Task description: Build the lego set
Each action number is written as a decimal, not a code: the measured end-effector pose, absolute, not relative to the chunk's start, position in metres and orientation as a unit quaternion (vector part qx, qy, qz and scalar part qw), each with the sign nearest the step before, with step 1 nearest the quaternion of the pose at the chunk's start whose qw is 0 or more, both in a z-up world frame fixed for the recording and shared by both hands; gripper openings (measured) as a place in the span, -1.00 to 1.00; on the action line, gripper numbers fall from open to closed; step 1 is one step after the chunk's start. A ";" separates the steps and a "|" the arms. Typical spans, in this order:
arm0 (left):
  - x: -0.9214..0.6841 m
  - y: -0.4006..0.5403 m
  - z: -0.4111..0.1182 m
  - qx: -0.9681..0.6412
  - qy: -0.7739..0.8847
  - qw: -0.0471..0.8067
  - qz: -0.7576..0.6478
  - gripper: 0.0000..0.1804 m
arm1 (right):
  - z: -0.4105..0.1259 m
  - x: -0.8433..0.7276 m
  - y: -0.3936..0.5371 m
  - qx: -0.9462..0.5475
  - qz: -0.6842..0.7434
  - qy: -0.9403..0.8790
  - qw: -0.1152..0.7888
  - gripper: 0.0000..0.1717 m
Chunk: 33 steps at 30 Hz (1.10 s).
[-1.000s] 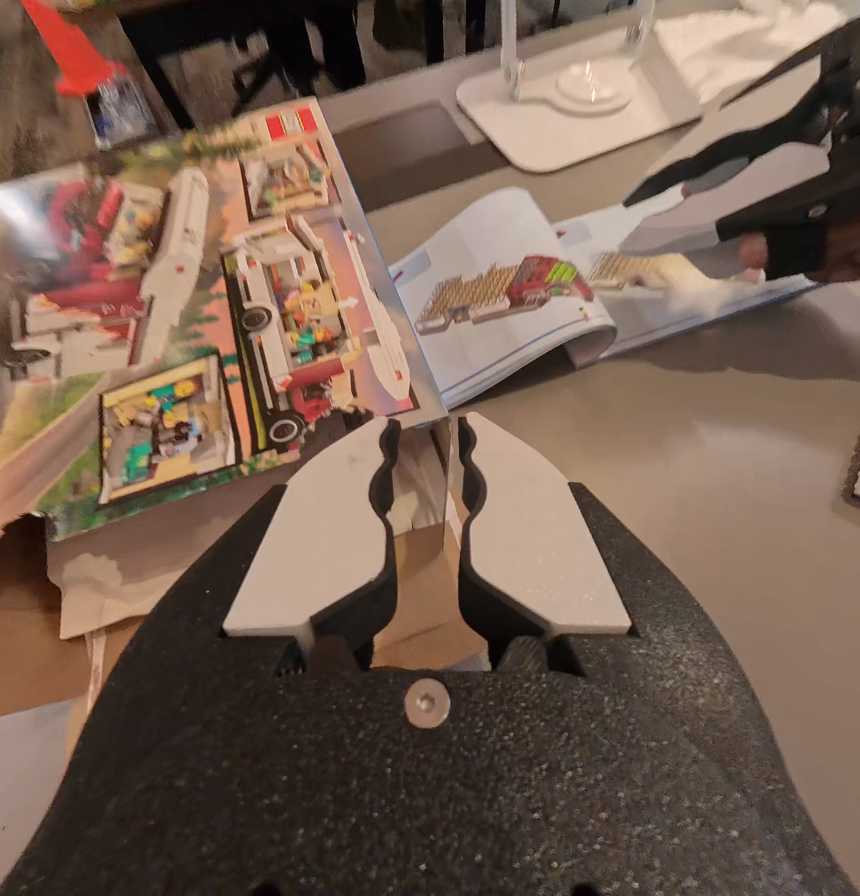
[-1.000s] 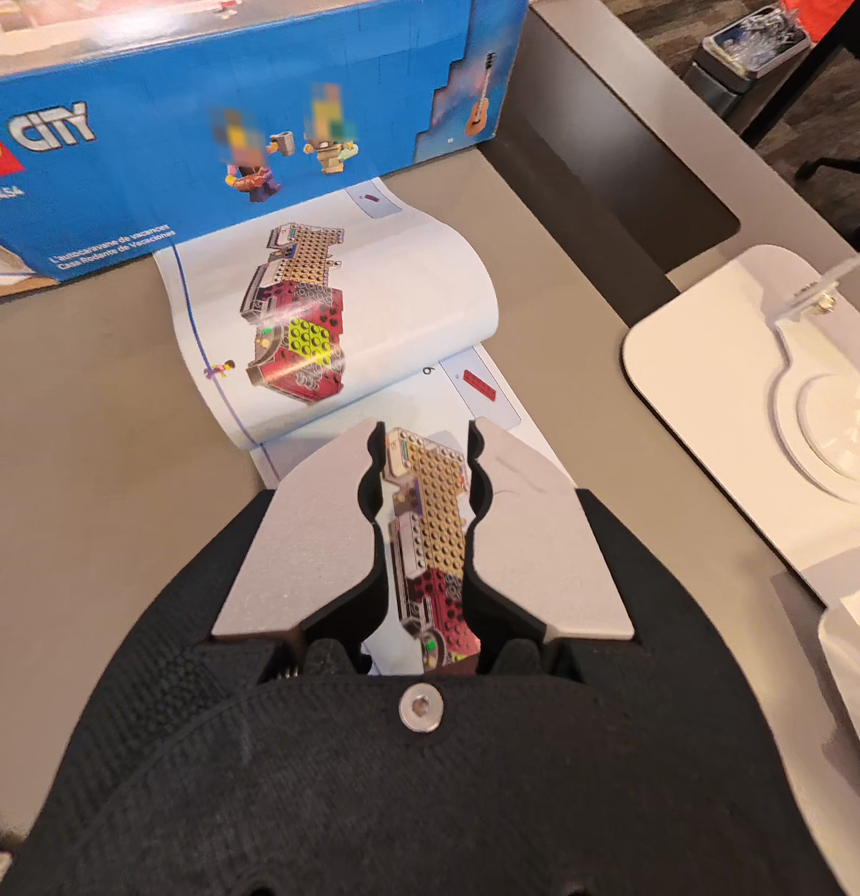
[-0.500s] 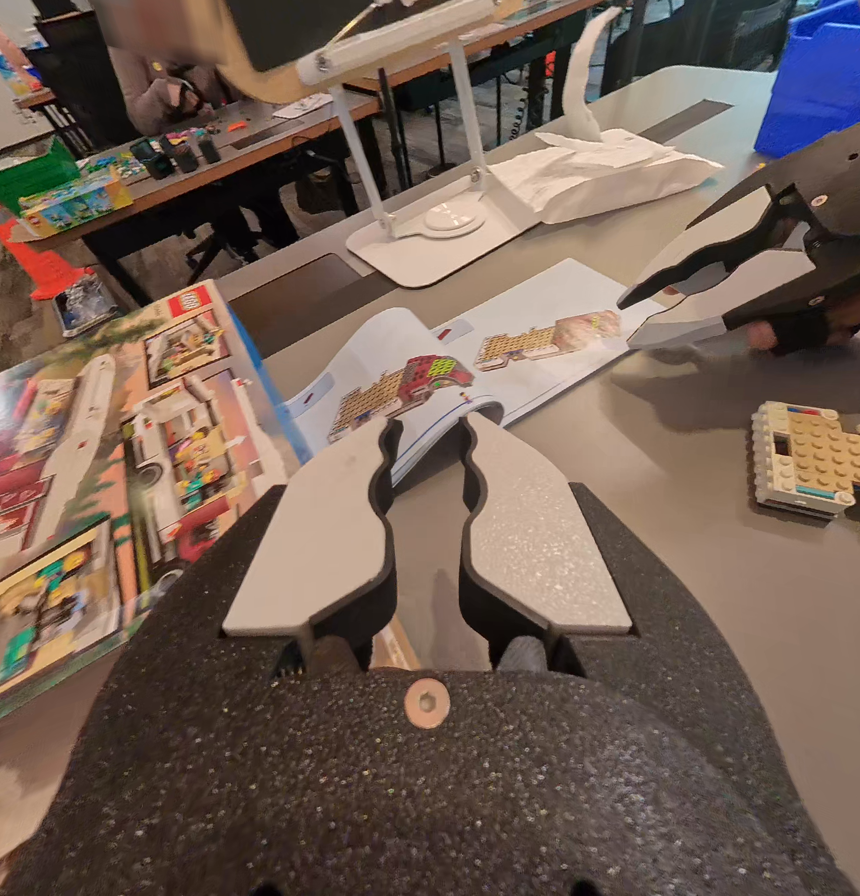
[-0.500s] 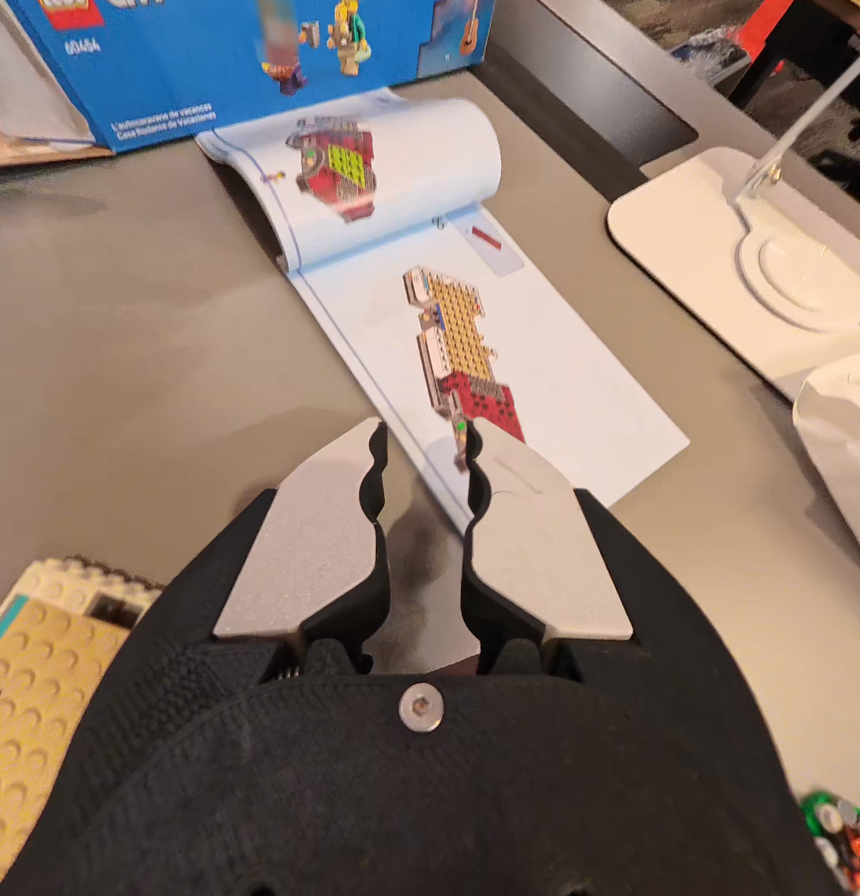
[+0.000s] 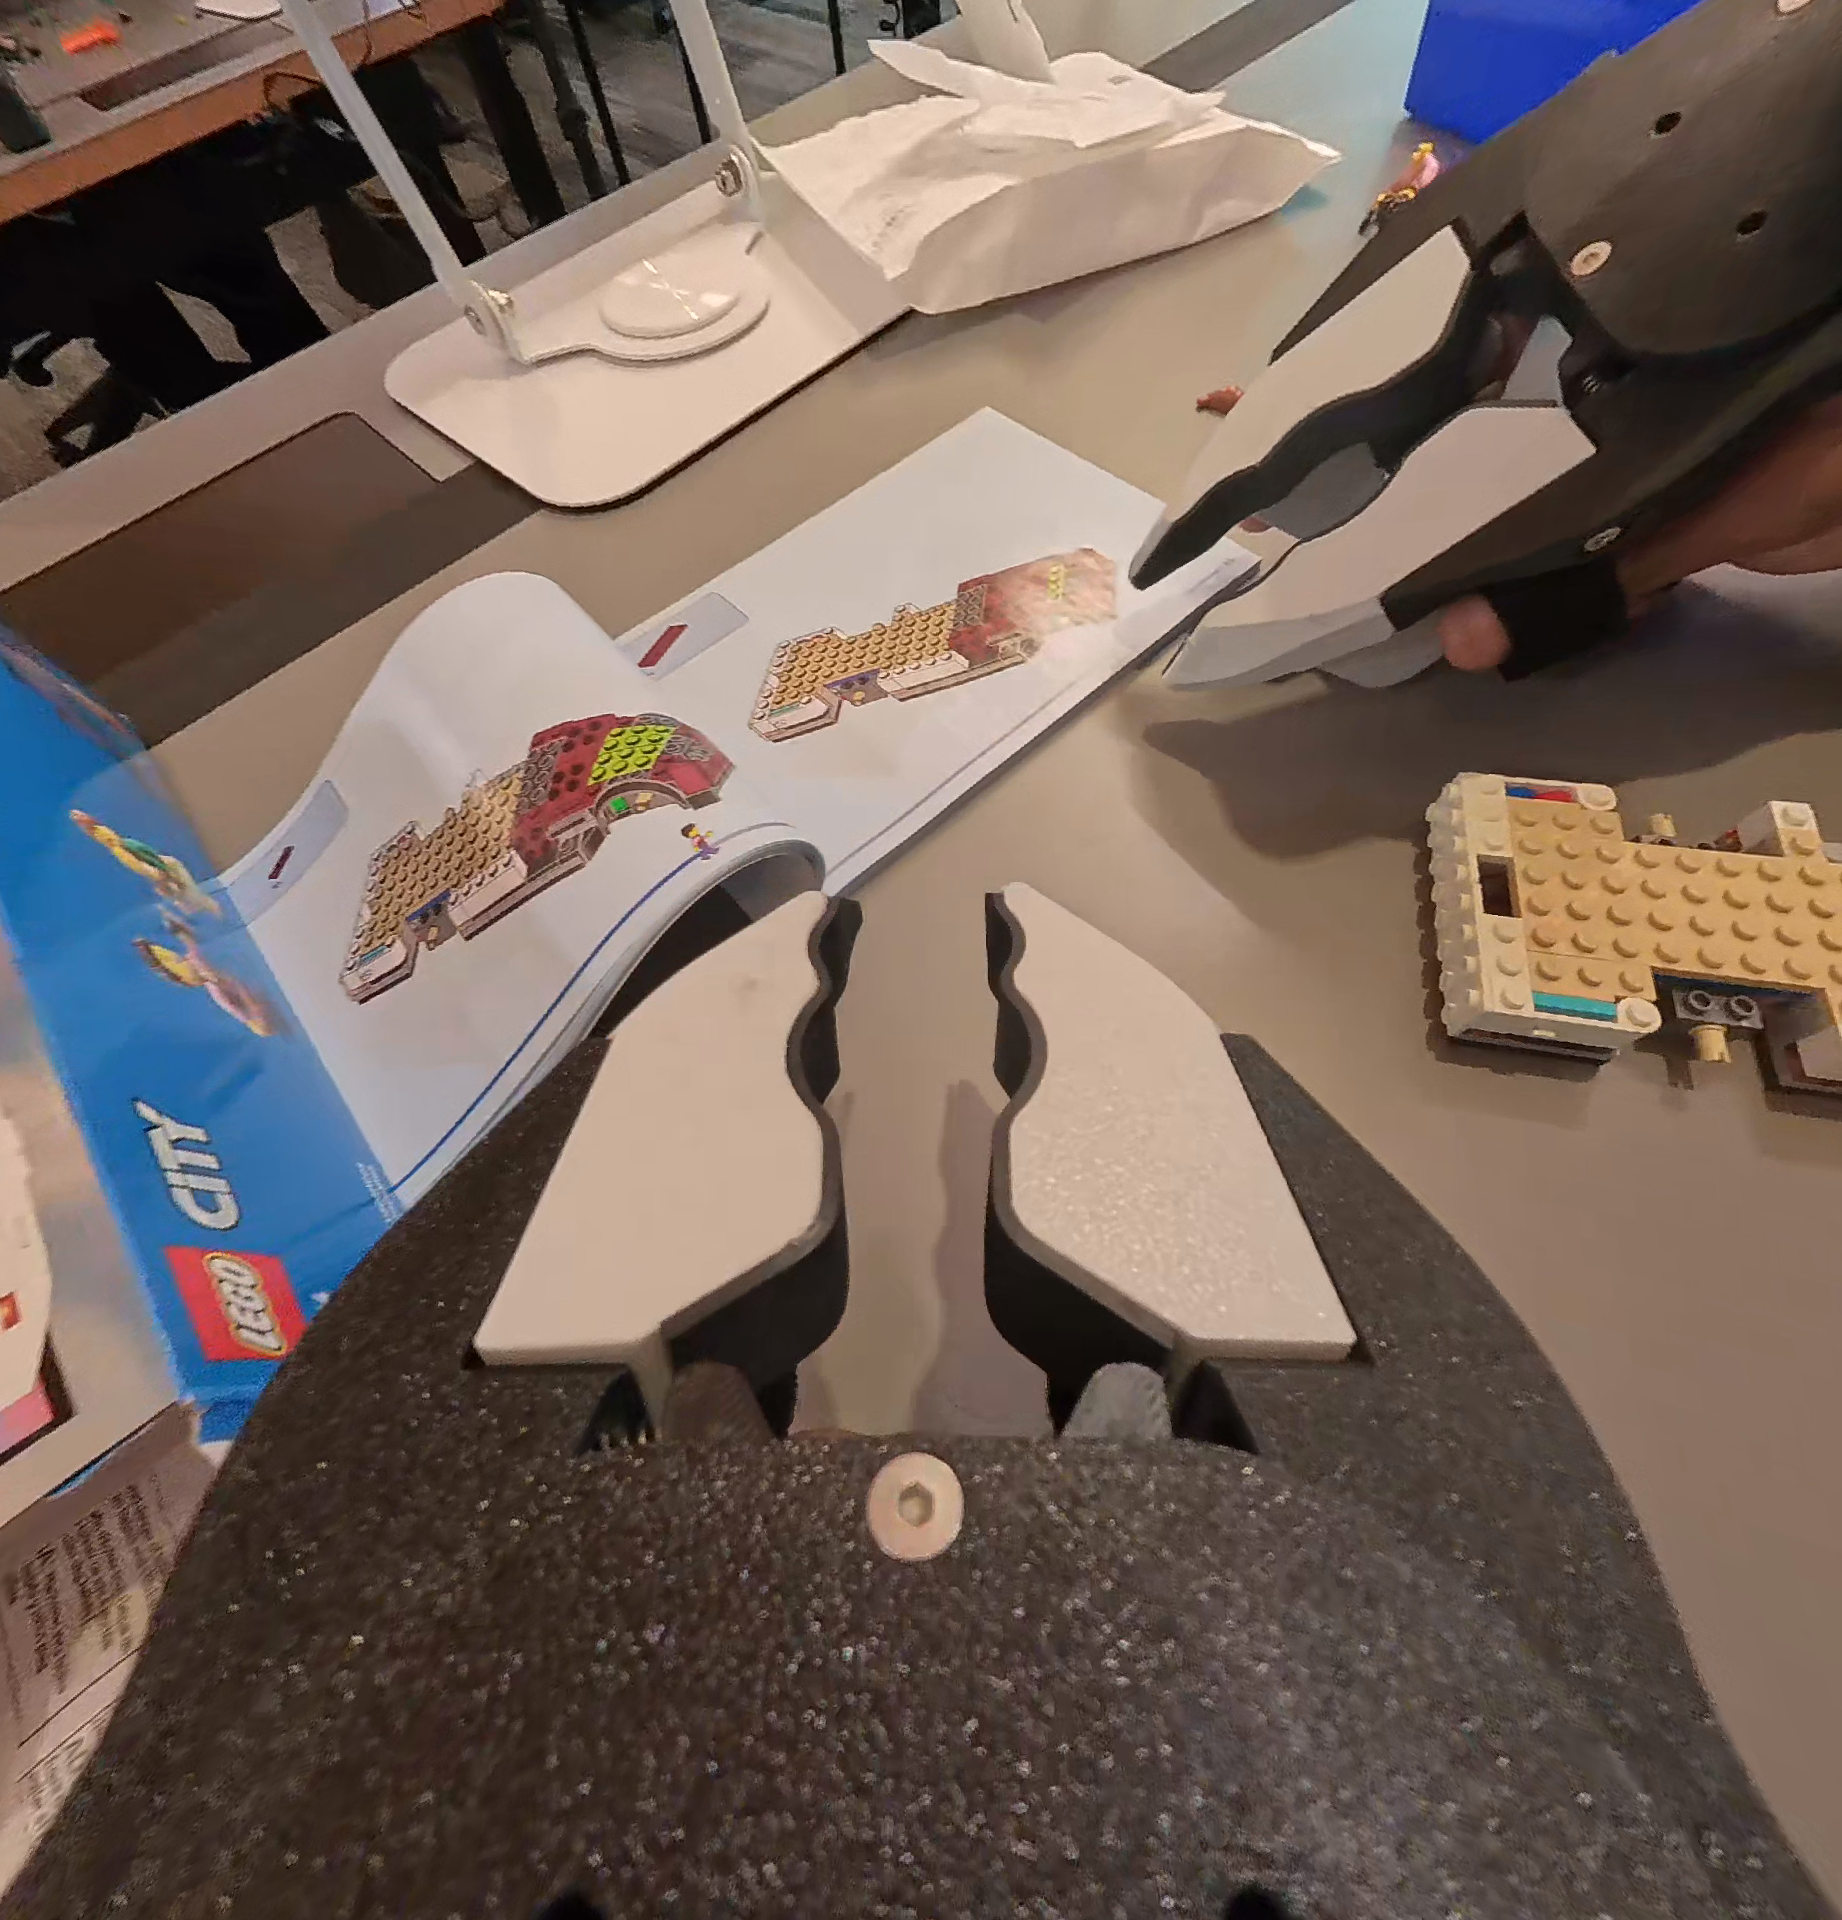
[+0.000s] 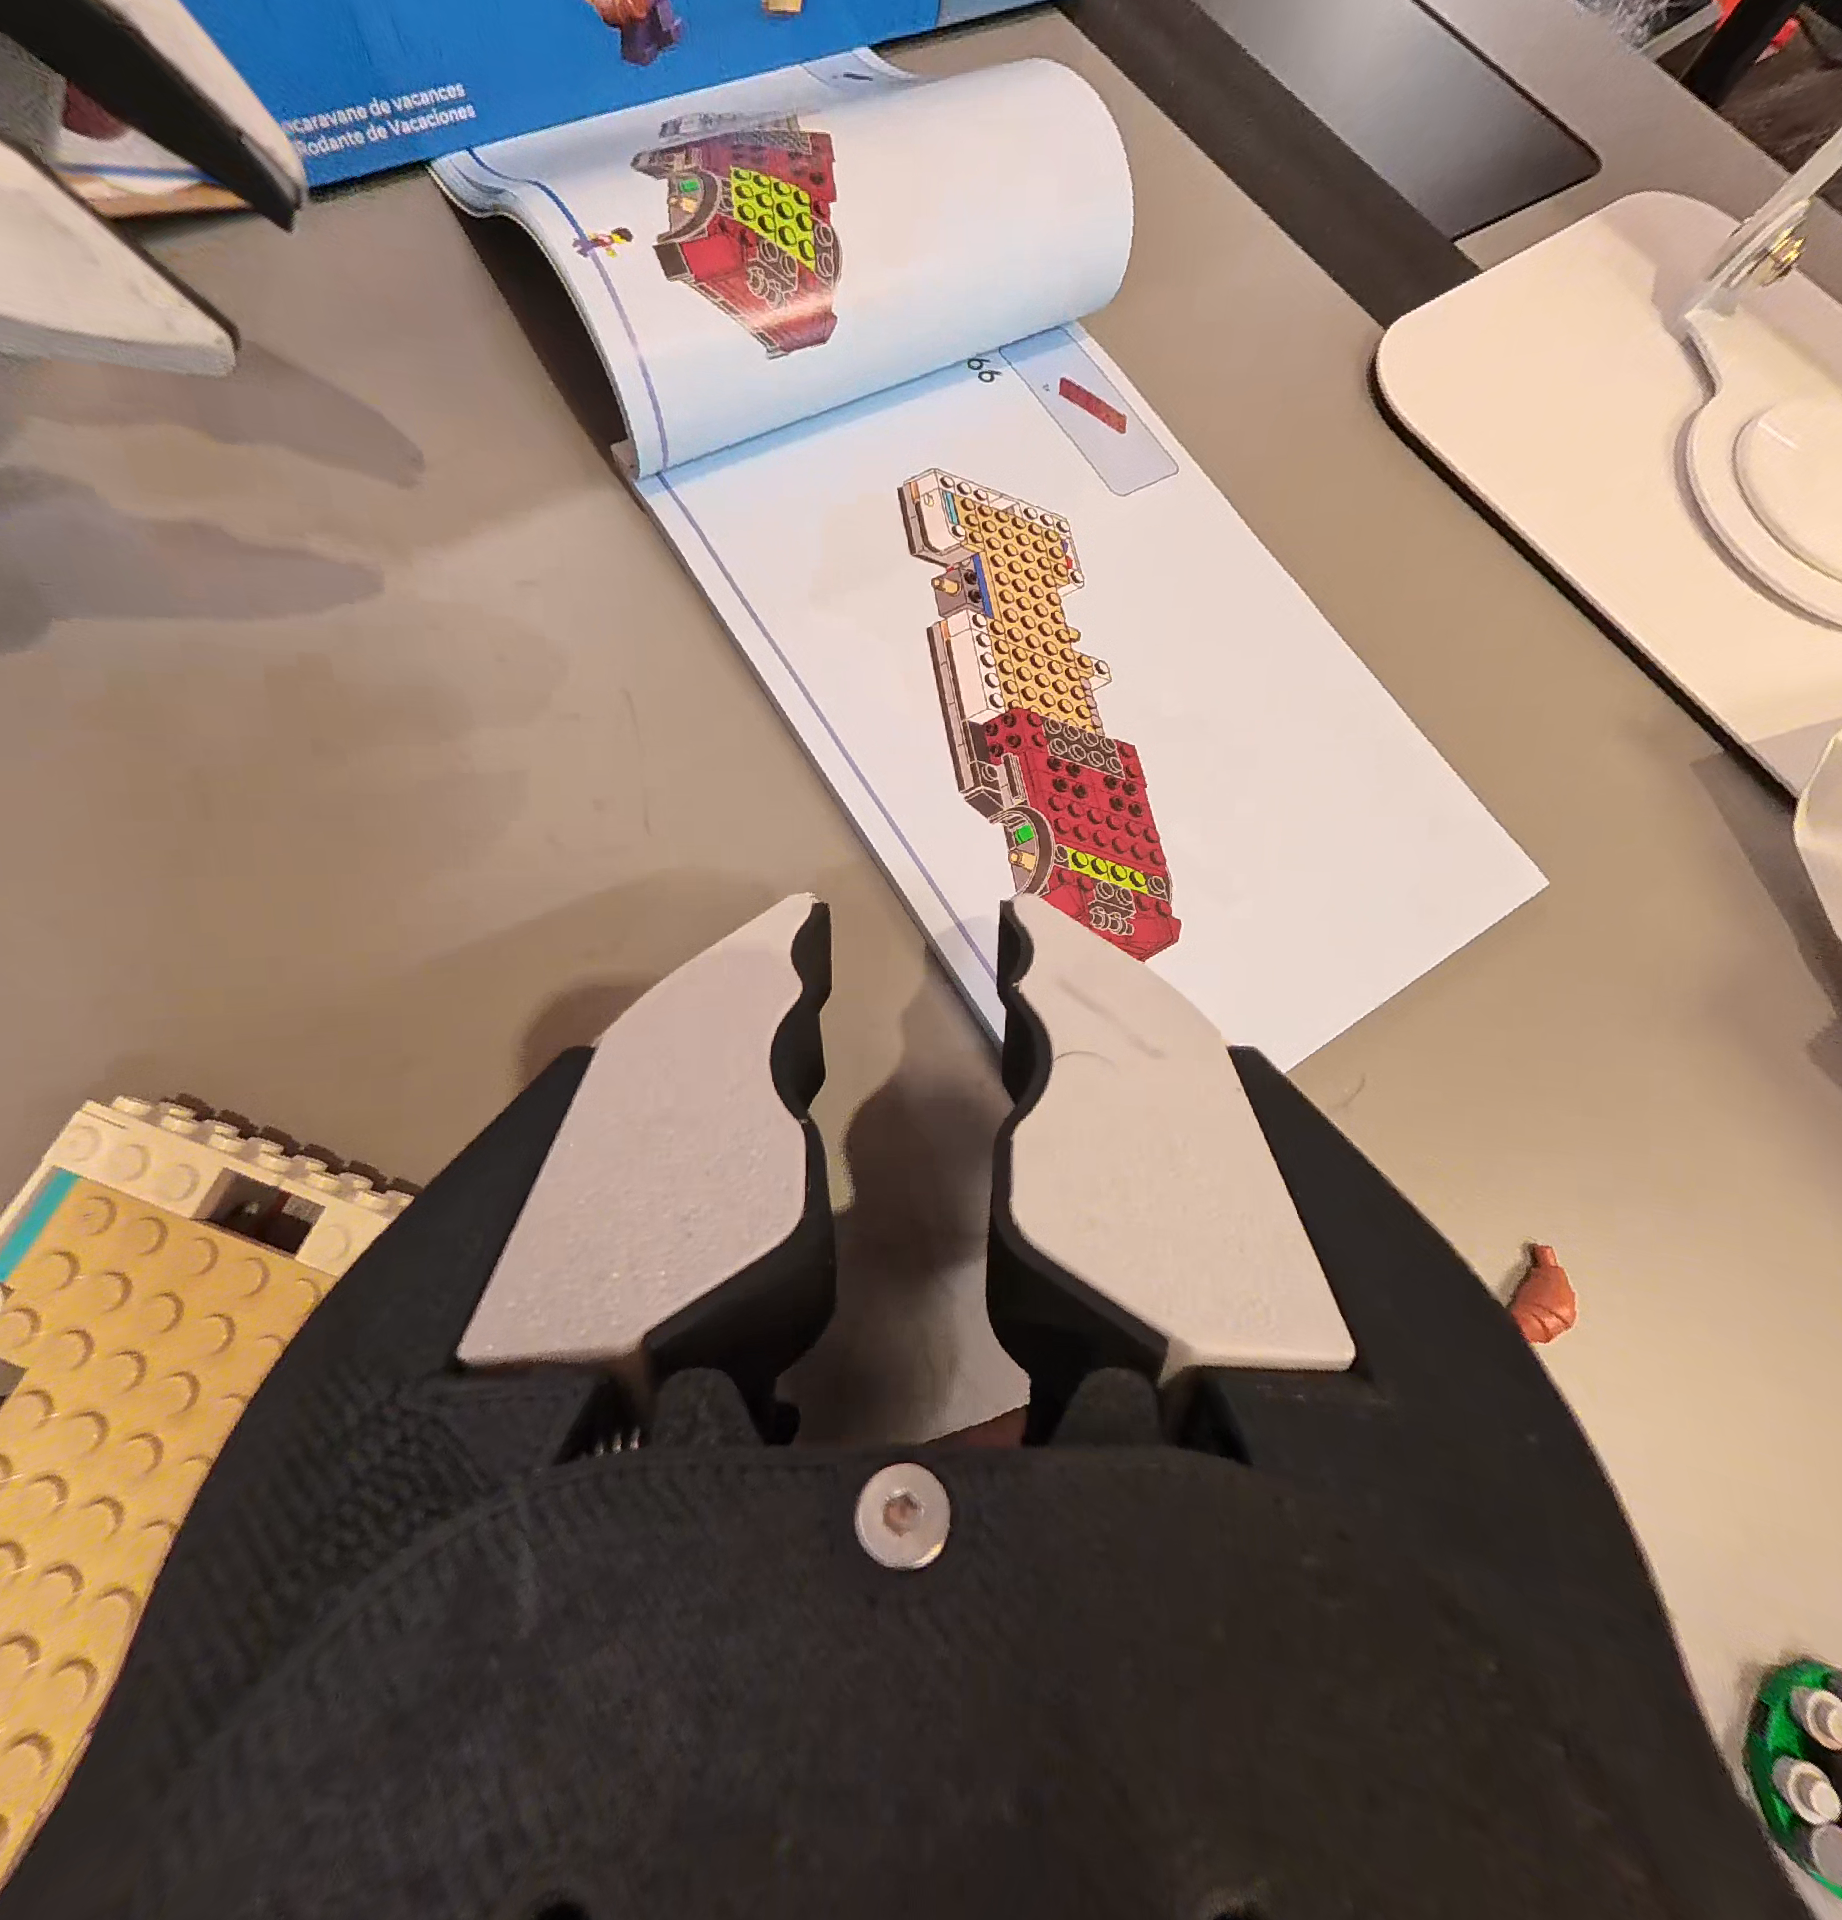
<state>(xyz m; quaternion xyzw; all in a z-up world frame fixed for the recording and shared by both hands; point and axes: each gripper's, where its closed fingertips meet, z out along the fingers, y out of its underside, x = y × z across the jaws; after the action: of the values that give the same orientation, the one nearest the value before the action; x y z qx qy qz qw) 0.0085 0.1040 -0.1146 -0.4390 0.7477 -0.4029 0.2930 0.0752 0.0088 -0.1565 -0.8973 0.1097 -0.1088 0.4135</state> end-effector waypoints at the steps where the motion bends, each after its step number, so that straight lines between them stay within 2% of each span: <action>1: 0.008 0.102 -0.116 -0.438 0.749 0.288 -0.405 -0.71 | -0.157 0.075 0.009 -0.898 -0.107 0.111 0.413 -0.64; 11: 0.004 0.087 -0.161 -0.441 0.798 0.222 -0.347 -0.70 | -0.161 0.075 0.010 -0.904 -0.094 0.109 0.404 -0.64; 33: 0.003 0.089 -0.163 -0.446 0.798 0.214 -0.344 -0.70 | -0.162 0.075 0.011 -0.905 -0.080 0.112 0.403 -0.64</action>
<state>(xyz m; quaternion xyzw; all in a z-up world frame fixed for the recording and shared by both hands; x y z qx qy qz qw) 0.0030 0.0885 -0.1633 -0.4462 0.7979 -0.3439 0.2145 0.0751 0.0106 -0.1618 -0.9049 0.1123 -0.0801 0.4027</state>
